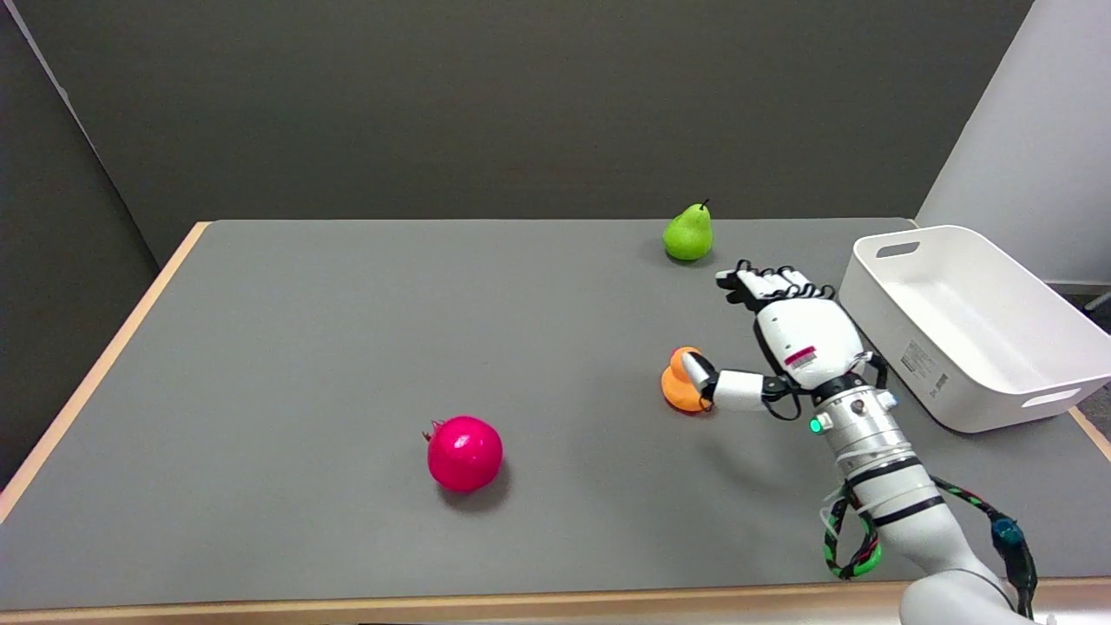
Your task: Pick up the yellow duck.
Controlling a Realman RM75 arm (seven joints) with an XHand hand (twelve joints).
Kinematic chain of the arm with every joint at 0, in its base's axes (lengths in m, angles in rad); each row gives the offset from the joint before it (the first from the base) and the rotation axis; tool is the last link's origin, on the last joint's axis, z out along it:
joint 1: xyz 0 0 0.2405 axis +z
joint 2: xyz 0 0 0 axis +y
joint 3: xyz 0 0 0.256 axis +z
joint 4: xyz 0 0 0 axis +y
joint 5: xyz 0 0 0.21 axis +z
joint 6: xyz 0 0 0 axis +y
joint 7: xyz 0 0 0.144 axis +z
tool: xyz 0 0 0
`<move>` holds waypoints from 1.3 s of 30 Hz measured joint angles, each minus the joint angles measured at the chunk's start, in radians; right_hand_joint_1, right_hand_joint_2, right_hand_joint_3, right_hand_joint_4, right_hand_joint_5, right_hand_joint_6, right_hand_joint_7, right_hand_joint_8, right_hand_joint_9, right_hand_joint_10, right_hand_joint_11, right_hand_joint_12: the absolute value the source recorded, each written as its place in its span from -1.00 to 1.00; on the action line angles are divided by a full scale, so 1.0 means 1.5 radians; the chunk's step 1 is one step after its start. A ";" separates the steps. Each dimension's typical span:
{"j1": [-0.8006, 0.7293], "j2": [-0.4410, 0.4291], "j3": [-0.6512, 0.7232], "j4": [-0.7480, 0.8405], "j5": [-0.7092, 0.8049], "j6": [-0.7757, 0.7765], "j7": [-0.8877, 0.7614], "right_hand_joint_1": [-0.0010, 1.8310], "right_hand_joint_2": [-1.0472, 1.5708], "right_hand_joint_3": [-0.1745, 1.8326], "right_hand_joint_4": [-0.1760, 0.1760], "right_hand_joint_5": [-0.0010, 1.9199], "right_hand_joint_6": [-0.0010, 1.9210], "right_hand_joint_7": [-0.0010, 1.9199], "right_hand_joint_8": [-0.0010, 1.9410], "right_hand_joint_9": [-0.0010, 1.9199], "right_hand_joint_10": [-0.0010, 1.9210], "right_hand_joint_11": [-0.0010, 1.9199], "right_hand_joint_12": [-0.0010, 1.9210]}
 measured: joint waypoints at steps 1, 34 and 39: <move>-0.002 0.000 -0.005 0.009 0.008 -0.002 -0.009 -0.59 0.27 -0.05 -0.70 -0.70 -0.42 -0.51 -0.32 -0.59 0.21 -0.71 0.60; 0.099 0.009 -0.080 -0.020 0.246 -0.117 -0.096 -0.53 0.28 -0.04 -0.62 -0.72 -0.47 -0.57 -0.38 -0.66 0.13 -0.74 0.58; 0.105 0.009 -0.082 -0.026 0.264 -0.125 -0.098 -0.39 0.29 -0.02 -0.66 -0.70 -0.44 -0.48 -0.26 -0.53 0.23 -0.64 0.69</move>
